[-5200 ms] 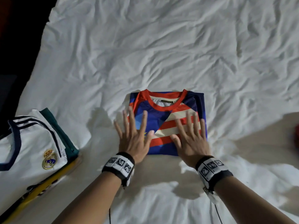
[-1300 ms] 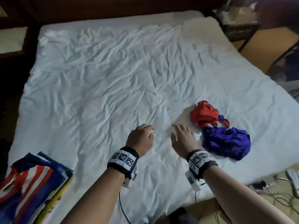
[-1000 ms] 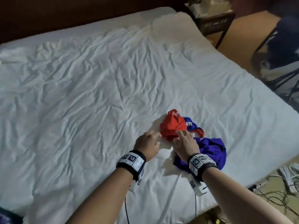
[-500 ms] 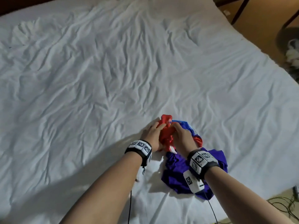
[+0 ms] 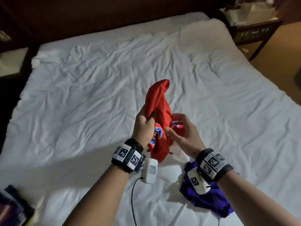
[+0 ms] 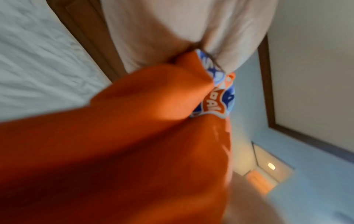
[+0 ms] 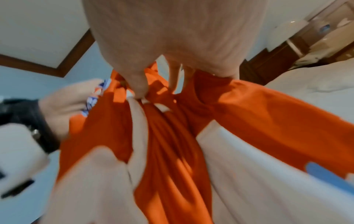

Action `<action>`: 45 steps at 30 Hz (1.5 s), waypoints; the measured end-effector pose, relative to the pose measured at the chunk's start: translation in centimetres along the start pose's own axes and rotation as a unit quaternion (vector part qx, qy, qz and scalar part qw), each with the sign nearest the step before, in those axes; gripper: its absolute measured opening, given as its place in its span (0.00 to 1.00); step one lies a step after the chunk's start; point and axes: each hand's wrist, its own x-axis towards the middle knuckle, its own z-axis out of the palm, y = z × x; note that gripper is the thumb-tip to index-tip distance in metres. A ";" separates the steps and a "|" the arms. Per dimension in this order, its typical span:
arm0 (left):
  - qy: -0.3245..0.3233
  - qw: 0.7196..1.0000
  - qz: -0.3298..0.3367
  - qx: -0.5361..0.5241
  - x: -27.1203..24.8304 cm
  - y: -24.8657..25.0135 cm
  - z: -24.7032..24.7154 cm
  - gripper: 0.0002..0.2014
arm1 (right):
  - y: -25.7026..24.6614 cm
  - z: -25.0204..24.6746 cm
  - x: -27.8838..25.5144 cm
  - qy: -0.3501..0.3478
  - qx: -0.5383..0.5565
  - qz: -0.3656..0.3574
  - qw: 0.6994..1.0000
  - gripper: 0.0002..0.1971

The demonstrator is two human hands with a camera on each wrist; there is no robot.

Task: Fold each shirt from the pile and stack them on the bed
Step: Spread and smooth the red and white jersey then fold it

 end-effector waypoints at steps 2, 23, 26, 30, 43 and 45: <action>0.026 0.999 0.031 -0.021 -0.7 3.6 -3.4 0.16 | -1.7 2.1 -0.4 0.003 -0.055 -0.032 0.998 0.05; 0.114 0.886 0.155 0.423 -9.7 11.0 -32.8 0.28 | -25.3 14.5 -3.6 0.023 -0.060 -0.169 0.983 0.19; -0.110 0.934 0.165 0.297 -12.9 12.2 -30.4 0.39 | -28.2 15.8 -4.2 -0.030 -0.071 -0.185 0.980 0.18; -0.067 0.959 0.137 0.239 -13.3 11.1 -28.6 0.08 | -30.5 16.6 -4.5 -0.041 -0.086 -0.204 0.974 0.17; -0.017 0.872 0.109 0.477 -10.8 18.3 -32.8 0.16 | -28.2 15.2 -7.6 -0.027 0.036 -0.072 0.996 0.14; 0.000 0.949 0.148 0.280 -12.2 17.0 -31.1 0.16 | -29.3 15.8 -7.2 0.000 0.114 -0.054 0.992 0.14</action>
